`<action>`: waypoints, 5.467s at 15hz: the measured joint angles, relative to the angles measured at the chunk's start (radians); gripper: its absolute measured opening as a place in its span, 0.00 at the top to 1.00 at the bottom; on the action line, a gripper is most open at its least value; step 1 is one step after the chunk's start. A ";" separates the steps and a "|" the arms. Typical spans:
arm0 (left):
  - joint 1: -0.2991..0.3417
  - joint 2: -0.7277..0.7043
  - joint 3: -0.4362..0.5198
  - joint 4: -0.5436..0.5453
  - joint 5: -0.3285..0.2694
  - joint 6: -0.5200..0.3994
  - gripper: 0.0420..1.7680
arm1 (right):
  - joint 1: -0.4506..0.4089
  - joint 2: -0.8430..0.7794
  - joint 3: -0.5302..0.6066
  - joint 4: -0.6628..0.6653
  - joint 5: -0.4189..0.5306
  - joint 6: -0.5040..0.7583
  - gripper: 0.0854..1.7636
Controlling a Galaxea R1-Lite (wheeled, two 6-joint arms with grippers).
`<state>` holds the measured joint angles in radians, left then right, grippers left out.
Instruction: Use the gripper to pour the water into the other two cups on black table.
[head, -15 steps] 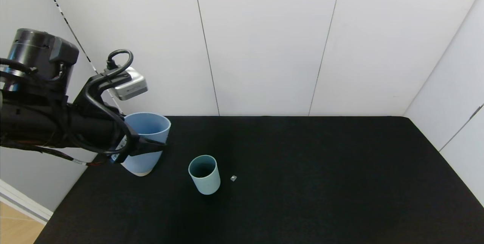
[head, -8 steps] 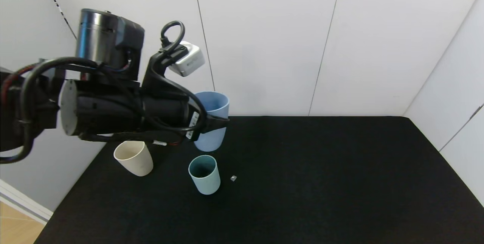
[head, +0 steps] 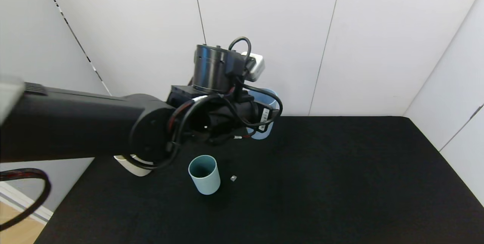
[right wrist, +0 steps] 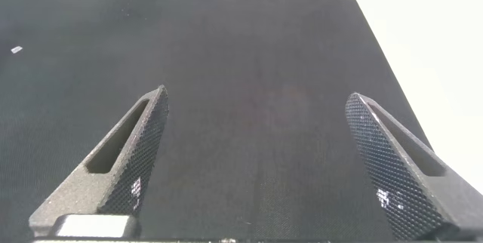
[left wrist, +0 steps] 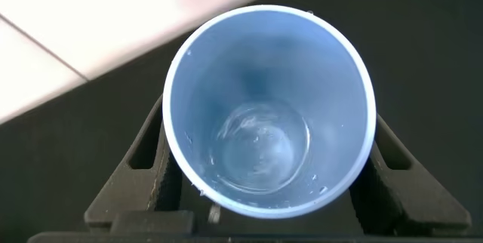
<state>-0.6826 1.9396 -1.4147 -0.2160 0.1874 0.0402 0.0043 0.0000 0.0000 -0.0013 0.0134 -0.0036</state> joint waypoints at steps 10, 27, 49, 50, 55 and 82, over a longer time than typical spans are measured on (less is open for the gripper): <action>-0.048 0.313 -0.176 -0.164 0.098 -0.095 0.31 | 0.000 0.000 0.000 0.000 0.000 0.000 0.03; -0.070 0.482 -0.247 -0.199 0.107 -0.092 0.31 | 0.000 0.000 0.000 0.000 0.000 0.000 0.03; -0.060 0.553 -0.288 -0.198 0.127 -0.088 0.14 | 0.000 0.000 0.000 0.000 0.000 0.000 0.03; -0.060 0.551 -0.287 -0.198 0.127 -0.088 0.13 | 0.000 0.000 0.000 0.000 0.000 0.001 0.03; -0.054 0.508 -0.267 -0.187 0.127 -0.089 0.08 | 0.000 0.000 0.000 0.000 0.000 0.000 0.03; 0.057 -0.439 0.356 -0.045 0.223 0.004 0.03 | 0.000 0.000 0.000 0.000 0.000 0.001 0.03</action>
<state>-0.6253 1.5009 -1.0591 -0.2606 0.4106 0.0443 0.0038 0.0000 0.0000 -0.0013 0.0130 -0.0028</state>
